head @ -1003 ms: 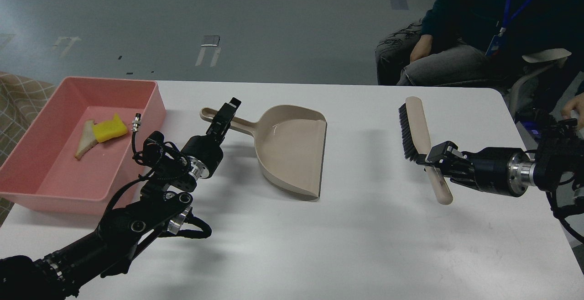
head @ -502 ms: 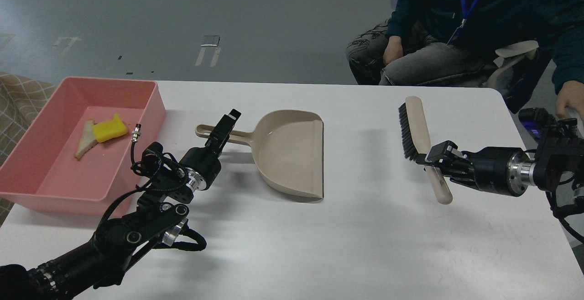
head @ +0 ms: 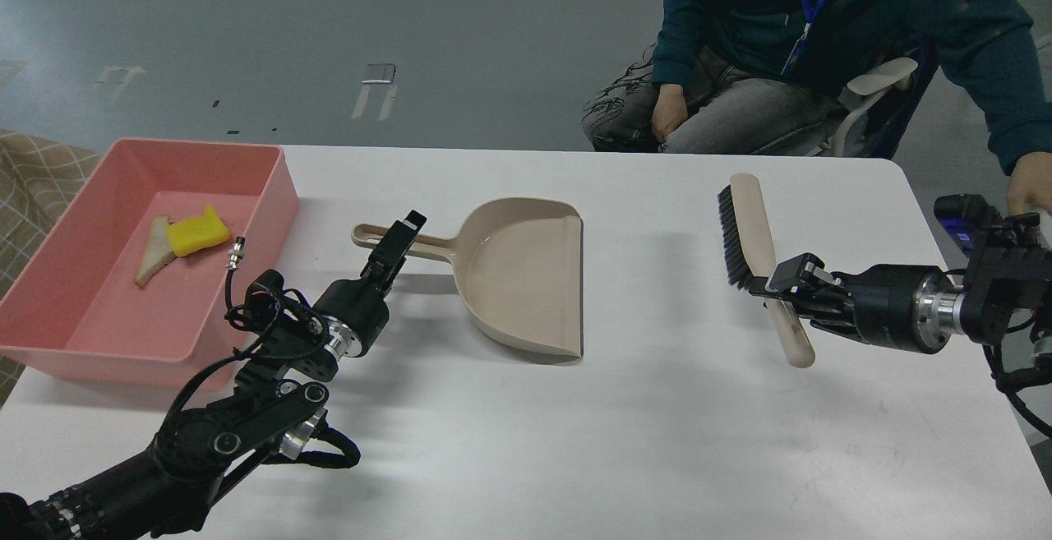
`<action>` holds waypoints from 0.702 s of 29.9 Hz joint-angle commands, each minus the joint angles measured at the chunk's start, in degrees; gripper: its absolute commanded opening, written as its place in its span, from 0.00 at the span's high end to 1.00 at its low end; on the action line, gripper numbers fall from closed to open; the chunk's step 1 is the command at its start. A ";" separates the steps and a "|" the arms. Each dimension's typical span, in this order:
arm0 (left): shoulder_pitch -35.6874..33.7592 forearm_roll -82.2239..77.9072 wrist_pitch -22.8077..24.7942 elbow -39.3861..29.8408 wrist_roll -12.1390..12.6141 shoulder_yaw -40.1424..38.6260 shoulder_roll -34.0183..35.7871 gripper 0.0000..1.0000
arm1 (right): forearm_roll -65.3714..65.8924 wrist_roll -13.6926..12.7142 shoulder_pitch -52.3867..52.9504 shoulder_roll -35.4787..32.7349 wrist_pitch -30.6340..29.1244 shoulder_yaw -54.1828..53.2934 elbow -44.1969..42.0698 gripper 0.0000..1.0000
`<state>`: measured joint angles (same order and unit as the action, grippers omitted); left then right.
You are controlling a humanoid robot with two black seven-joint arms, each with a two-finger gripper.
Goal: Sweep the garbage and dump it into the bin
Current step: 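Open the left gripper and withdraw it from the dustpan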
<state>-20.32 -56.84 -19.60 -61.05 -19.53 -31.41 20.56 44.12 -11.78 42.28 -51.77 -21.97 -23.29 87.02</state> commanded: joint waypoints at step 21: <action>9.68 -0.99 0.00 -12.60 0.11 -1.99 11.08 0.03 | 0.00 0.00 -0.01 0.00 0.00 0.00 -0.01 1.00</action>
<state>-10.96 -57.75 -19.63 -72.57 -19.40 -32.82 30.55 44.12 -11.78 42.27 -51.77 -21.97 -23.36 87.01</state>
